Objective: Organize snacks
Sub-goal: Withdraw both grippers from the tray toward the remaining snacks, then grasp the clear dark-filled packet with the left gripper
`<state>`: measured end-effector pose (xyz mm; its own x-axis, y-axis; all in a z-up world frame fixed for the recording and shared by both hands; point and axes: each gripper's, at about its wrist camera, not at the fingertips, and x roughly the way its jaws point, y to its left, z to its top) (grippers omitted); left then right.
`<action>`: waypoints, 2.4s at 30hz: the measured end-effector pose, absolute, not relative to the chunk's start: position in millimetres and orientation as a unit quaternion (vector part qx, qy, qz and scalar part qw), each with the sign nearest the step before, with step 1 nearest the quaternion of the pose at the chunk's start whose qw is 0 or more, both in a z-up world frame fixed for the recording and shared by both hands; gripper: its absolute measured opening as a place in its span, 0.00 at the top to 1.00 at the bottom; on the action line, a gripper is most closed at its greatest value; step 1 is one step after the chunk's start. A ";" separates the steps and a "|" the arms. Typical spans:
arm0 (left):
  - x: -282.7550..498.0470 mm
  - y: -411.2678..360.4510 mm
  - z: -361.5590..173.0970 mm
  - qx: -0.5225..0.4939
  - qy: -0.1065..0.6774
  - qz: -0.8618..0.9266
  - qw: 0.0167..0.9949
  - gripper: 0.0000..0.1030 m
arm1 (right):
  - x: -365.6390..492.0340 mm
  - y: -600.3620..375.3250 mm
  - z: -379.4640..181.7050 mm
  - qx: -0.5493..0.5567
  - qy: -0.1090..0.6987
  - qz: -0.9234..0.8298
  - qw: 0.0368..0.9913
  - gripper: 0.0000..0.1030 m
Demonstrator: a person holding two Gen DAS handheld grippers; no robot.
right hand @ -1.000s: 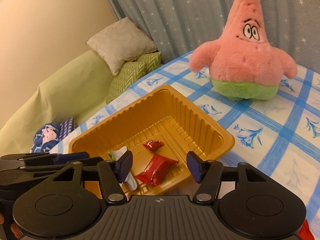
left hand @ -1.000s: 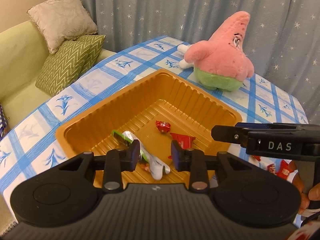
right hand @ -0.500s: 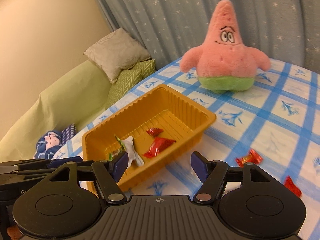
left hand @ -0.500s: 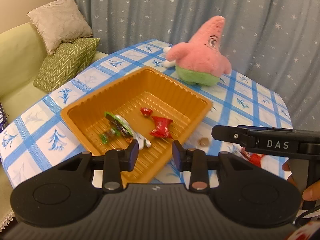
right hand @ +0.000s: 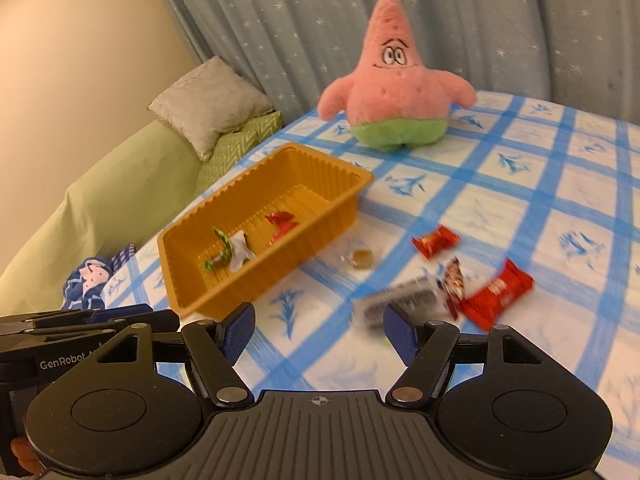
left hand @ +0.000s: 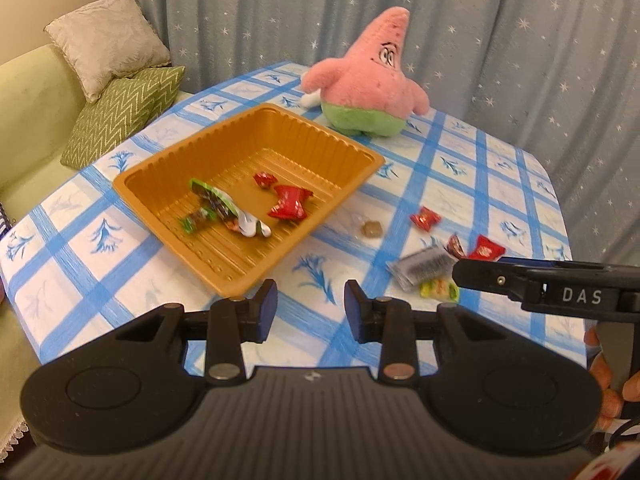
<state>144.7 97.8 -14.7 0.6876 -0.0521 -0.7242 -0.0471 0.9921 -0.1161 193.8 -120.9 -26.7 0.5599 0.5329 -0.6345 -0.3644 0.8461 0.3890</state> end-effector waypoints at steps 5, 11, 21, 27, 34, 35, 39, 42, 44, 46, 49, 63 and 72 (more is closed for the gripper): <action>131.0 84.6 -15.6 -0.057 0.397 -0.013 0.916 0.68 | 175.8 -135.4 -25.9 0.108 0.395 0.248 0.878 0.31; 118.7 70.0 -18.2 -0.044 0.402 -0.031 0.914 0.68 | 159.0 -147.8 -24.9 0.108 0.395 0.239 0.881 0.31; 111.5 46.6 -25.5 -0.022 0.406 -0.063 0.911 0.68 | 141.9 -168.5 -32.1 0.114 0.404 0.218 0.881 0.31; 114.3 36.4 -31.1 -0.011 0.410 -0.082 0.908 0.68 | 137.1 -182.2 -41.4 0.122 0.414 0.198 0.880 0.31; 122.2 29.3 -37.5 -0.003 0.417 -0.097 0.904 0.68 | 136.1 -193.9 -47.1 0.130 0.421 0.179 0.880 0.31; 123.5 28.1 -38.2 -0.001 0.417 -0.099 0.903 0.68 | 136.0 -195.3 -47.6 0.131 0.421 0.176 0.880 0.31; 128.9 24.0 -42.5 0.004 0.420 -0.109 0.901 0.68 | 137.0 -200.6 -50.5 0.135 0.425 0.166 0.880 0.31; 132.9 21.1 -46.0 0.010 0.423 -0.116 0.898 0.68 | 138.1 -203.5 -52.7 0.138 0.426 0.159 0.880 0.31; 135.7 19.3 -48.4 0.015 0.425 -0.119 0.897 0.68 | 139.3 -205.2 -54.0 0.140 0.428 0.154 0.879 0.31; 138.7 17.8 -50.3 0.019 0.426 -0.122 0.896 0.68 | 140.9 -206.7 -55.6 0.142 0.430 0.151 0.879 0.31; 145.1 16.4 -54.2 0.027 0.427 -0.125 0.895 0.68 | 143.3 -208.6 -57.8 0.145 0.432 0.144 0.879 0.31; 200.8 3.4 -74.9 0.092 0.409 -0.173 0.891 0.68 | 158.3 -224.0 -72.1 0.165 0.442 0.102 0.876 0.31; 248.1 -15.5 -92.1 0.124 0.411 -0.195 0.882 0.62 | 167.8 -238.1 -79.4 0.184 0.448 0.068 0.872 0.31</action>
<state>248.1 -15.5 -92.1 0.5863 -0.2426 -0.7729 0.4468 0.8927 0.0587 167.8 -238.1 -79.4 0.5886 0.2829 -0.7573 0.0470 0.9232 0.3813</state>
